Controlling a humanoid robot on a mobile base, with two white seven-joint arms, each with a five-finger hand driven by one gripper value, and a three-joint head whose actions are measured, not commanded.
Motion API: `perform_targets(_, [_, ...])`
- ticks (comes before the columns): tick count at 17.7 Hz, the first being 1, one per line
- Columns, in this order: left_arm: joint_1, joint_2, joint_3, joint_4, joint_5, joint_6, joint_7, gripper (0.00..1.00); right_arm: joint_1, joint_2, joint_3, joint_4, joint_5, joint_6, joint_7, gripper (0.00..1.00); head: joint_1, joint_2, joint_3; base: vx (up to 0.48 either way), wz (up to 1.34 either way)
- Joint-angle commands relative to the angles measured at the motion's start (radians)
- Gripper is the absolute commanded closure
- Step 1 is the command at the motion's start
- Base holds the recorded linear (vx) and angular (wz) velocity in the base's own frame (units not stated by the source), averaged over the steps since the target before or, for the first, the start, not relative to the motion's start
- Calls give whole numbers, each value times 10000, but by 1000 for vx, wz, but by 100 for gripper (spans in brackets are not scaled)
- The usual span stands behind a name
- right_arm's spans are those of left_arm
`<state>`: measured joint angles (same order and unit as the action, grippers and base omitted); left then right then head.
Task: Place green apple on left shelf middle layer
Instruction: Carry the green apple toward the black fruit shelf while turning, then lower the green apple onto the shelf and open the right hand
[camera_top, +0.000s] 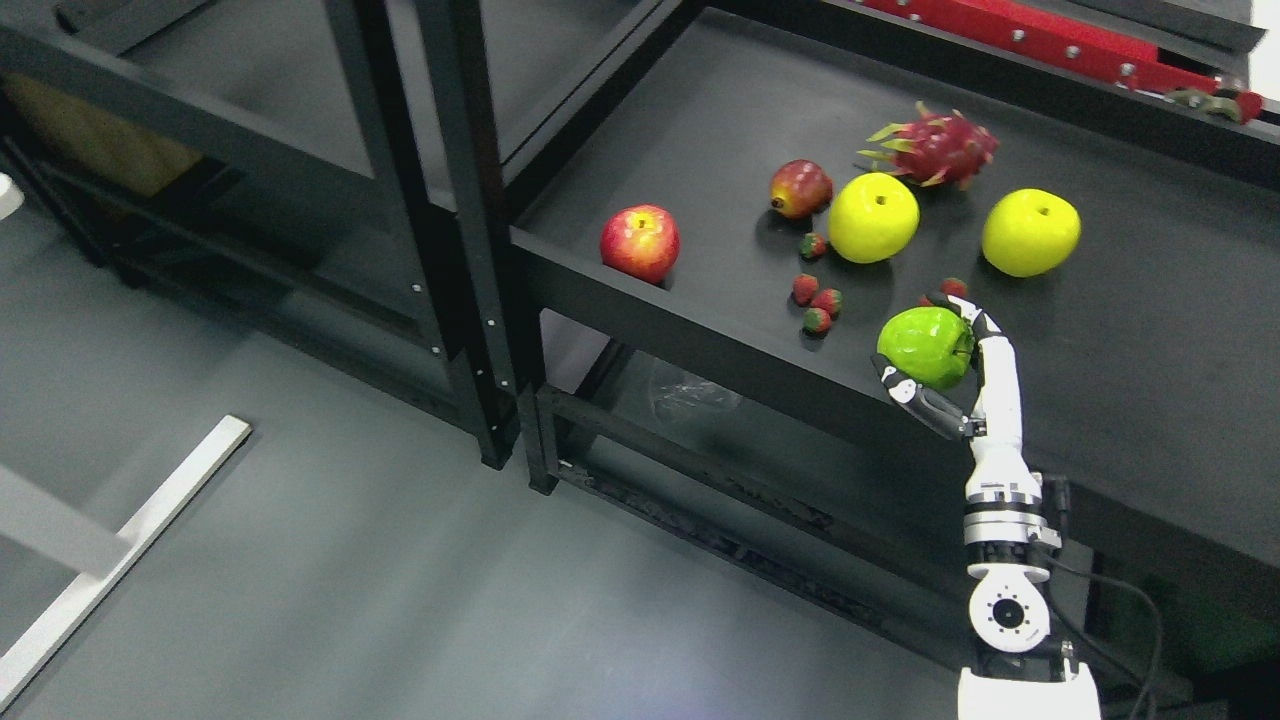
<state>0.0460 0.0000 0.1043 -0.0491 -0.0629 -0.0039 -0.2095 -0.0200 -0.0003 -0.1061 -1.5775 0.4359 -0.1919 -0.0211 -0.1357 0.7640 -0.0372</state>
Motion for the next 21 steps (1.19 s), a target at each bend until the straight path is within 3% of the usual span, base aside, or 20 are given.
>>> perform_targets(1, [0, 175, 0, 0, 0, -7, -7, 0, -152, -172, 2, 6, 13, -14, 27, 100, 0, 0, 0, 92, -754])
perform_targets(11, [0, 175, 0, 0, 0, -7, -7, 0, -137, -172, 2, 6, 74, -14, 27, 100, 0, -2, 0, 178, -567])
perform_targets(21, [0, 175, 0, 0, 0, -7, -7, 0, -137, -172, 2, 6, 89, -14, 27, 100, 0, -4, 0, 238, -58])
